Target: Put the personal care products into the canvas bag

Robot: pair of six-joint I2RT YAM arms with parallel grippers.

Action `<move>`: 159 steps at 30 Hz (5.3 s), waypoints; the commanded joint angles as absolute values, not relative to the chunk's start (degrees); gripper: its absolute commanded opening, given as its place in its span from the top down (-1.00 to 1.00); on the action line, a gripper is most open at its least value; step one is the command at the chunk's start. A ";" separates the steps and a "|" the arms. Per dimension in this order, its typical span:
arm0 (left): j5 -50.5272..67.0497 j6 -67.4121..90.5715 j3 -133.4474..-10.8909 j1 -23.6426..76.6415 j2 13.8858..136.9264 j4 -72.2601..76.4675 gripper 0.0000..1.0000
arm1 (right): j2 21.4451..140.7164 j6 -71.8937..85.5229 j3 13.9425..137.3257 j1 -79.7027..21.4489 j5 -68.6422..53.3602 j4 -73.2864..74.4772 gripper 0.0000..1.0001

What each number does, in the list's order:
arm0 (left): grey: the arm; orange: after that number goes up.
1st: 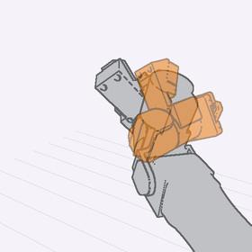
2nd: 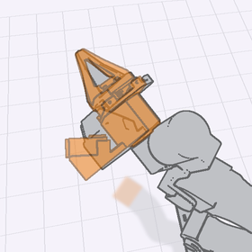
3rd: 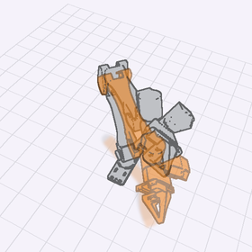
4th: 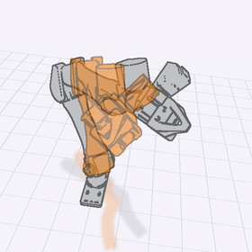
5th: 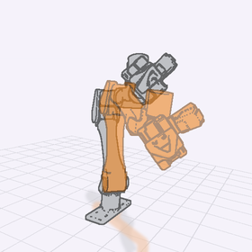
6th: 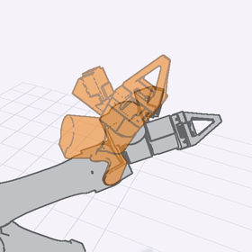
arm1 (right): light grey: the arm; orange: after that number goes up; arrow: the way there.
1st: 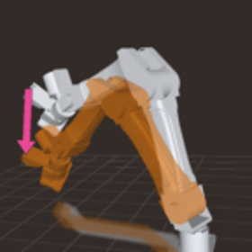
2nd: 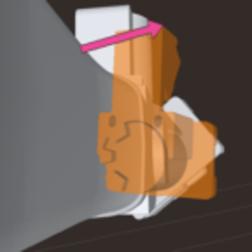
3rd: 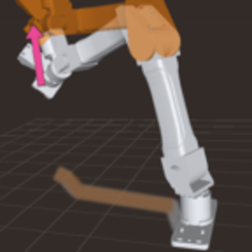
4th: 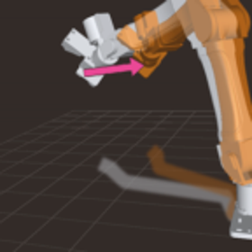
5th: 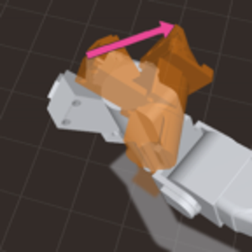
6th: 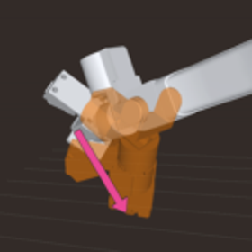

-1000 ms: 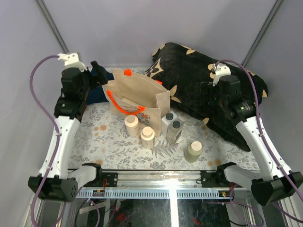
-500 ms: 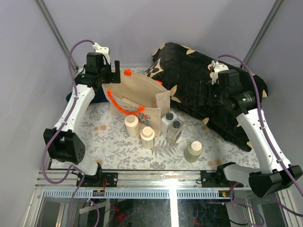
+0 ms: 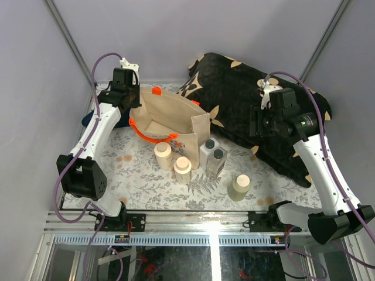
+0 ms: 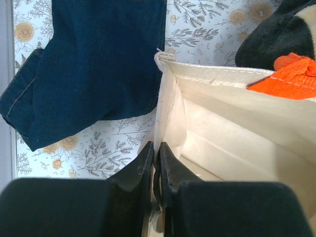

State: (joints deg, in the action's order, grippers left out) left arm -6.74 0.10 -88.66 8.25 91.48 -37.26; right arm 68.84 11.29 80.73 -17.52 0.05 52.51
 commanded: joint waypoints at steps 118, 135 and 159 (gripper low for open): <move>-3.90 5.49 -83.90 8.35 87.56 -33.68 1.00 | 85.02 10.22 113.84 -42.22 18.93 41.98 1.00; -3.82 5.58 -84.96 8.30 88.90 -33.33 1.00 | 83.36 7.40 111.10 -42.27 -3.19 25.19 1.00; -2.62 5.54 -84.61 8.35 90.39 -32.17 1.00 | 102.11 12.44 115.38 -46.44 -10.45 21.30 1.00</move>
